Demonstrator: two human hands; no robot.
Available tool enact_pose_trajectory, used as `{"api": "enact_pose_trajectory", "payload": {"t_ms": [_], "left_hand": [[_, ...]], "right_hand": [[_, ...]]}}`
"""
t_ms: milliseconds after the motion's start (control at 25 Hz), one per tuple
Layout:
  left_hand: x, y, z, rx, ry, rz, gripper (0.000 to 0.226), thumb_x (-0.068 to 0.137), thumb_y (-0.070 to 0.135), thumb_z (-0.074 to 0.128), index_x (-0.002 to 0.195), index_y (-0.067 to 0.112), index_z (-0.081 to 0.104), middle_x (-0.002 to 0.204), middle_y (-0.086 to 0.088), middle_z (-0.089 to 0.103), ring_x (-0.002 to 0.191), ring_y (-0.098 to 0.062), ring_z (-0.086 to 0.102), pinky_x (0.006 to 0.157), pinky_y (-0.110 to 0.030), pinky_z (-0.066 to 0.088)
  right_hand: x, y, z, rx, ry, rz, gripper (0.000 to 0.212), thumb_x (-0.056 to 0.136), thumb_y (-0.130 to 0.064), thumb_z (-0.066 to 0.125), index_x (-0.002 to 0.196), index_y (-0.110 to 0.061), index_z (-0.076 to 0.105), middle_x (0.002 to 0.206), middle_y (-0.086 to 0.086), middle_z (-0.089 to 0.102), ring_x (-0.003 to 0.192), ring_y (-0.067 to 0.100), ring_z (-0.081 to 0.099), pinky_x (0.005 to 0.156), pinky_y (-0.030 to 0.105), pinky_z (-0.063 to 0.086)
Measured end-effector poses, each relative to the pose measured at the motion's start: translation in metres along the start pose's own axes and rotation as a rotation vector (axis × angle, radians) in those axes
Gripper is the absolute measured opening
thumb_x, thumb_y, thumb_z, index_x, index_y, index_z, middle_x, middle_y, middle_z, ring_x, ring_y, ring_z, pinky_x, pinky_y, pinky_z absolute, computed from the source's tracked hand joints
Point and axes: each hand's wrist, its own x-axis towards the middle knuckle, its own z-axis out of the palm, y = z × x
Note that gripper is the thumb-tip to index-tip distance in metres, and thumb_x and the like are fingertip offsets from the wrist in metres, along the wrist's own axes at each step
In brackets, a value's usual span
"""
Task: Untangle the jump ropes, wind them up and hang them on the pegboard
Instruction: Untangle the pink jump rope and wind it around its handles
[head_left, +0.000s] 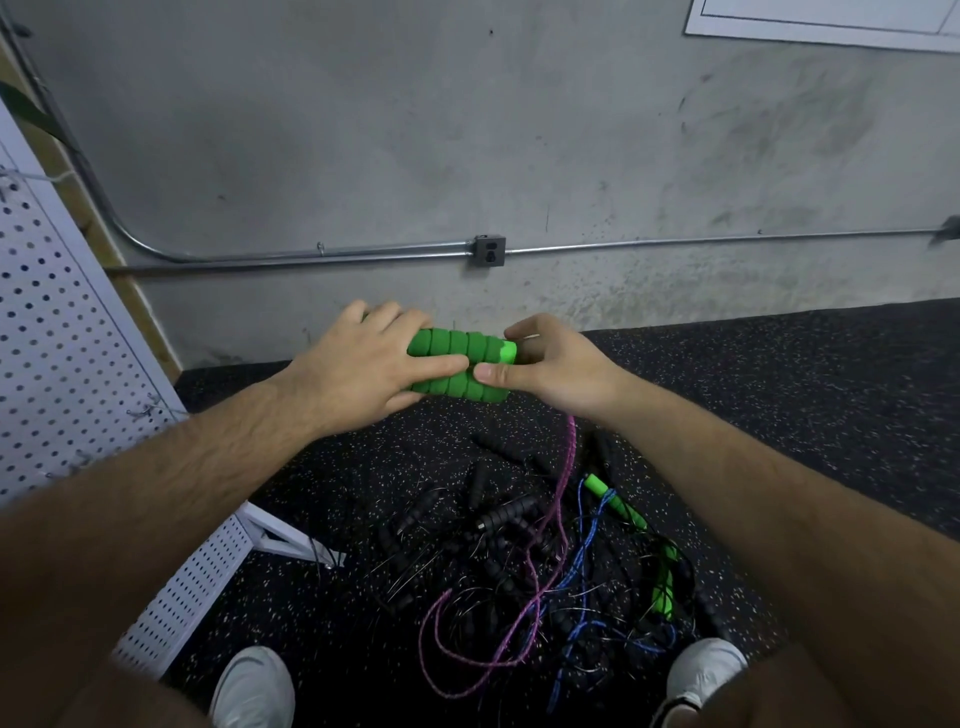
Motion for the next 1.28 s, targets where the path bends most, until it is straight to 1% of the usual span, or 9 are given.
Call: {"api": "enact_pose_trajectory", "payload": {"t_ms": [200, 360, 480, 640, 840, 960, 1040, 1200, 1280], "left_hand": [[0.001, 0.002, 0.006, 0.011, -0.009, -0.041, 0.077, 0.072, 0.043, 0.085, 0.136, 0.036, 0.043, 0.117, -0.020, 0.059, 0.096, -0.035, 0.058, 0.074, -0.050, 0.050], [0.005, 0.008, 0.001, 0.035, -0.002, -0.067, 0.063, 0.082, 0.053, 0.071, 0.139, 0.039, 0.046, 0.114, -0.016, 0.060, 0.093, -0.033, 0.057, 0.072, -0.046, 0.050], [0.004, 0.012, 0.003, 0.073, -0.064, -0.083, 0.066, 0.090, 0.061, 0.051, 0.149, 0.039, 0.031, 0.121, -0.011, 0.058, 0.102, -0.028, 0.058, 0.079, -0.044, 0.050], [0.005, 0.016, -0.002, 0.051, -0.067, -0.148, 0.091, 0.087, 0.059, 0.060, 0.157, 0.016, 0.019, 0.116, -0.010, 0.063, 0.097, -0.028, 0.062, 0.075, -0.044, 0.052], [0.007, 0.014, -0.007, 0.066, -0.201, -0.251, 0.087, 0.095, 0.055, 0.055, 0.158, 0.013, 0.012, 0.140, -0.007, 0.048, 0.123, -0.026, 0.051, 0.098, -0.043, 0.048], [0.006, 0.009, -0.008, 0.096, -0.226, -0.227, 0.084, 0.094, 0.053, 0.056, 0.155, 0.014, 0.013, 0.141, -0.008, 0.046, 0.123, -0.027, 0.051, 0.098, -0.045, 0.048], [0.005, 0.010, -0.008, 0.113, -0.246, -0.191, 0.085, 0.094, 0.053, 0.057, 0.155, 0.015, 0.013, 0.141, -0.008, 0.046, 0.122, -0.027, 0.051, 0.097, -0.043, 0.047], [0.000, 0.015, -0.008, 0.086, -0.047, -0.069, 0.091, 0.078, 0.050, 0.074, 0.149, 0.014, 0.031, 0.121, -0.008, 0.056, 0.103, -0.028, 0.058, 0.080, -0.043, 0.049], [-0.001, 0.018, -0.008, 0.041, 0.070, -0.062, 0.092, 0.071, 0.046, 0.078, 0.144, 0.010, 0.037, 0.113, -0.010, 0.058, 0.094, -0.030, 0.059, 0.073, -0.044, 0.050]], "right_hand": [[-0.001, -0.008, 0.010, -0.161, 0.207, -0.069, 0.066, 0.075, -0.042, 0.088, 0.119, -0.014, 0.047, 0.100, 0.001, 0.065, 0.090, 0.013, 0.064, 0.068, 0.025, 0.049], [-0.007, -0.015, 0.012, -0.236, 0.301, -0.108, 0.054, 0.079, -0.037, 0.085, 0.108, -0.016, 0.045, 0.094, -0.001, 0.059, 0.083, 0.012, 0.058, 0.062, 0.027, 0.044], [-0.012, -0.018, 0.013, -0.430, 0.281, -0.209, 0.039, 0.086, -0.037, 0.079, 0.104, -0.016, 0.052, 0.096, -0.002, 0.057, 0.080, 0.011, 0.054, 0.060, 0.025, 0.040], [-0.014, -0.019, 0.011, -0.527, 0.248, -0.305, 0.033, 0.091, -0.041, 0.072, 0.110, -0.016, 0.060, 0.105, -0.001, 0.058, 0.090, 0.015, 0.057, 0.073, 0.028, 0.047], [-0.018, -0.022, 0.006, -0.697, 0.184, -0.421, 0.036, 0.093, -0.038, 0.067, 0.119, -0.018, 0.054, 0.098, -0.004, 0.055, 0.078, 0.010, 0.055, 0.059, 0.018, 0.040], [-0.015, -0.024, -0.004, -0.653, 0.185, -0.543, 0.025, 0.100, -0.024, 0.054, 0.121, -0.015, 0.062, 0.111, 0.000, 0.062, 0.094, 0.013, 0.060, 0.078, 0.028, 0.051], [-0.007, -0.022, -0.014, -0.658, 0.192, -0.622, 0.023, 0.102, -0.017, 0.051, 0.119, -0.012, 0.066, 0.112, 0.000, 0.064, 0.101, 0.012, 0.058, 0.087, 0.025, 0.048], [0.016, -0.003, -0.028, -0.476, 0.232, -0.572, 0.018, 0.102, -0.014, 0.057, 0.112, -0.011, 0.071, 0.102, -0.006, 0.064, 0.094, 0.005, 0.054, 0.082, 0.014, 0.041], [0.021, 0.009, -0.020, -0.252, 0.168, -0.434, 0.017, 0.103, -0.014, 0.055, 0.108, -0.013, 0.071, 0.097, -0.001, 0.069, 0.080, 0.004, 0.057, 0.073, 0.018, 0.045]]}}
